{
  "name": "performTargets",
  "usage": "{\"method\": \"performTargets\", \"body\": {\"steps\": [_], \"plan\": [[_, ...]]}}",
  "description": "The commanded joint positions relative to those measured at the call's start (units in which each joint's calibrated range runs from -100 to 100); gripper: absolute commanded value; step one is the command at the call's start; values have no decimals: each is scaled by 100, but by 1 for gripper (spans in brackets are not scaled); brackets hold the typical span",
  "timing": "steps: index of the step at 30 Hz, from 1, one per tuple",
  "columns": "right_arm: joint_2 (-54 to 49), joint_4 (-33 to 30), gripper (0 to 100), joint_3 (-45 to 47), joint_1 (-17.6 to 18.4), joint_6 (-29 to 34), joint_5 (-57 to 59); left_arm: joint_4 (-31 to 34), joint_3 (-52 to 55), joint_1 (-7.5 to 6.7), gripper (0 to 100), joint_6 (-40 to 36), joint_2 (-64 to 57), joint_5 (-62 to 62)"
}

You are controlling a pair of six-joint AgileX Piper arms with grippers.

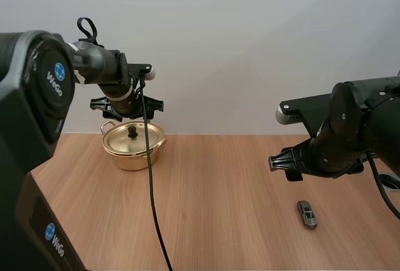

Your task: Open the pot, put the car inside, and close it

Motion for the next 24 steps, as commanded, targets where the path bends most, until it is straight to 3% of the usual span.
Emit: {"method": "performTargets", "body": {"steps": [1, 14, 15, 21, 22, 24], "plan": [[-4, -174, 100, -12, -25, -3, 327, -1, -14, 1, 100, 3, 303, -283], [-4, -370, 100, -12, -142, -3, 448, -1, -27, 1, 100, 361, 810, -708], [-4, -370, 100, -12, -142, -3, 463, -1, -27, 1, 97, 361, 810, -778], [-4, -370, 100, -12, -142, -3, 705, -11, -27, 15, 8, -224, 810, -916], [-4, -396, 100, -12, -142, -3, 739, -11, -27, 15, 0, -289, 810, -899], [-4, -451, 100, -12, -142, -3, 822, -11, -27, 15, 0, -301, 810, -937]]}}
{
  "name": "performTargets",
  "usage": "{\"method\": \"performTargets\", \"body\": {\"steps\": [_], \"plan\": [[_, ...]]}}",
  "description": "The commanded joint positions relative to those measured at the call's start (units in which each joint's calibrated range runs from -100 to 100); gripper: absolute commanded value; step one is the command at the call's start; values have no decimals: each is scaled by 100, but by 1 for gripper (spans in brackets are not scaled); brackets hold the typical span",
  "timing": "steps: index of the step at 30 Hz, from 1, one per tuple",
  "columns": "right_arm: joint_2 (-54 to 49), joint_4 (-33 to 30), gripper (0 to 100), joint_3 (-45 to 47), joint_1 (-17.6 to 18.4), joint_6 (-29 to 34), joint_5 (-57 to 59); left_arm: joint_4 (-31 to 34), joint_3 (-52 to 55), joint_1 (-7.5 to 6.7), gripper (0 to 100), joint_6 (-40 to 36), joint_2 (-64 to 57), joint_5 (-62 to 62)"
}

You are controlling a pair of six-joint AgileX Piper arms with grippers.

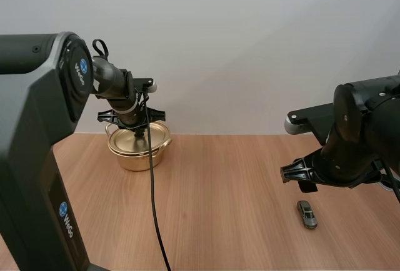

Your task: Open the pot, put the car inside, and close it

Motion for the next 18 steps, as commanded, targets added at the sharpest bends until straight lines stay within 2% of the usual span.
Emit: {"method": "performTargets", "body": {"steps": [1, 6, 10, 15, 18], "plan": [[-4, -67, 100, -6, 1, -3, 63, 0, -2, -1, 0, -61, 4, -8], [-4, 29, 100, -6, 1, 32, 66, 225, -211, -1, 0, -61, -66, 93], [13, 182, 100, 39, -71, 403, 66, 391, -828, -1, 0, -43, -386, 929], [13, 209, 100, 453, -167, 629, -221, 391, -1486, -1, 0, -7, -1006, 1894], [13, 210, 100, 860, -167, 650, -646, 296, -1642, -1, 0, 260, -1443, 2145]]}}
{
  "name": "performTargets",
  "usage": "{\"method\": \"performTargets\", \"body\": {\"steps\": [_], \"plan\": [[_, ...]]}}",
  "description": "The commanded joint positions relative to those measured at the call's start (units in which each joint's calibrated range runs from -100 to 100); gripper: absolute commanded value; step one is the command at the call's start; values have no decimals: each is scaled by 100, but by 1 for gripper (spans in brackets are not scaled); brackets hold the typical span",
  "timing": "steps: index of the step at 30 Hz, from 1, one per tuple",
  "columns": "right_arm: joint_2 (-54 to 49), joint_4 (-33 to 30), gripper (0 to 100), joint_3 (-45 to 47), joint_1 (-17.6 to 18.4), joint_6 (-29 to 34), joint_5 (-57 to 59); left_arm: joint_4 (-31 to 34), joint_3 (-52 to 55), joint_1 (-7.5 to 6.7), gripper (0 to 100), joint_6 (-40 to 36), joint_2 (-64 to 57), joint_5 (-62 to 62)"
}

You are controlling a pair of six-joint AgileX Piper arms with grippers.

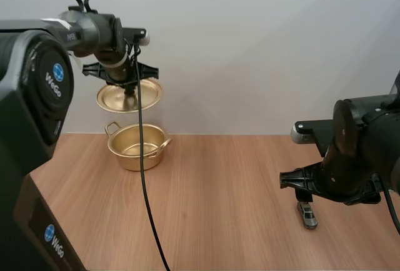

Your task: Open the pot, put the car inside, and close it

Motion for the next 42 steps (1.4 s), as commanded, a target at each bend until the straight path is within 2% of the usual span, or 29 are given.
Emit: {"method": "performTargets", "body": {"steps": [1, 9, 16, 20, 24, 30, 42], "plan": [[7, 2, 100, 278, -2, 0, -331, -37, -90, -1, 0, 211, -400, 206], [304, -92, 100, 278, -2, 0, -1393, -37, -90, -1, 0, 410, -1291, 806], [1669, -167, 100, 278, -2, 0, -2060, -37, -90, -1, 0, 534, -1895, 1177], [2482, 80, 100, 278, -2, 0, -2626, -37, -90, -1, 0, 534, -2154, 1177], [3000, 192, 100, 278, -2, -11, -3031, -37, -90, -1, 0, 534, -2253, 1437], [3629, -103, 100, 278, -19, -38, -3569, -37, -90, -1, 0, 534, -2312, 1847], [4609, -291, 100, 266, -353, -57, -4867, -37, -90, -1, 0, 534, -2406, 2089]]}}
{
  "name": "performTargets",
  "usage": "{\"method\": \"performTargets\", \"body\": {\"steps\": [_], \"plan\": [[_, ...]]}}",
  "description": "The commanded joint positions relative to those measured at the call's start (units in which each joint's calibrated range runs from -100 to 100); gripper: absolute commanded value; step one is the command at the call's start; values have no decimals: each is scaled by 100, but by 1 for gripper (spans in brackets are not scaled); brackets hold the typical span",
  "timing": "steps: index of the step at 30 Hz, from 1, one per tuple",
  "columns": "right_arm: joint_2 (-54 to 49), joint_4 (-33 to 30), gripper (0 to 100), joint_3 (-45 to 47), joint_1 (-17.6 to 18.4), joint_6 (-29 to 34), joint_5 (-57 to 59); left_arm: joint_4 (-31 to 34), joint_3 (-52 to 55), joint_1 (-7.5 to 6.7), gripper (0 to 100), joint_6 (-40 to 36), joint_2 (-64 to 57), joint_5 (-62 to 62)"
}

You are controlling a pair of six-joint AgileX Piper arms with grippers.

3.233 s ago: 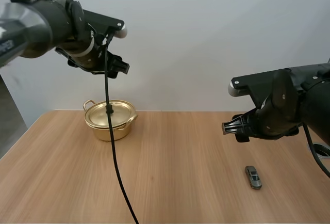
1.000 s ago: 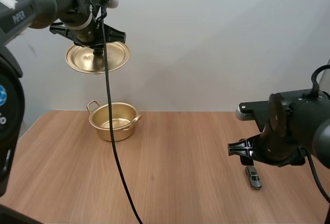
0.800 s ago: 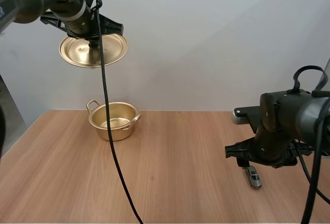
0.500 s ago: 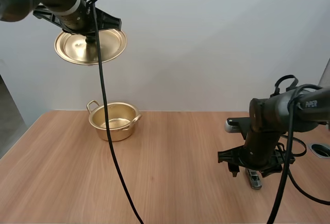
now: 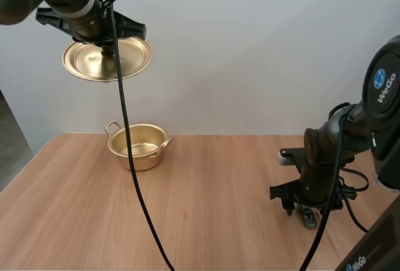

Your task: Open the pot, put the car inside, and close it

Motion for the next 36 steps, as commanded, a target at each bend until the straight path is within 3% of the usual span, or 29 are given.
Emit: {"method": "performTargets", "body": {"steps": [1, 3, 4, 6, 12, 18, 26, 29, 32, 36], "plan": [[211, -27, 100, 15, -7, -59, -101, 1, -4, -1, 0, 7, -32, 59], [367, 14, 96, 15, -7, -119, -122, 1, -4, -1, 0, 7, -67, 59], [417, 14, 71, 15, -7, -126, -122, 1, -4, -1, 0, 7, -82, 59], [483, 76, 0, 15, -7, -114, -19, 1, -4, -1, 0, 7, -112, 59], [441, 224, 0, -151, -7, -124, -4, 1, -4, -1, 0, 19, -347, 104], [233, 680, 0, -1252, -7, -460, 567, 1, -4, -1, 0, 238, -1105, 499], [103, 3167, 0, -3330, 43, -2226, 2728, 11, -4, -1, 0, 258, -2774, 1424], [103, 3975, 0, -3857, 154, -2563, 3420, 11, -4, -1, 0, 330, -3364, 1616], [103, 4394, 0, -4242, 370, -2728, 3804, 196, -4, -1, 0, 343, -3857, 2057], [103, 4458, 0, -4576, 852, -2728, 3866, 623, -4, -1, 0, 300, -4279, 2179]]}}
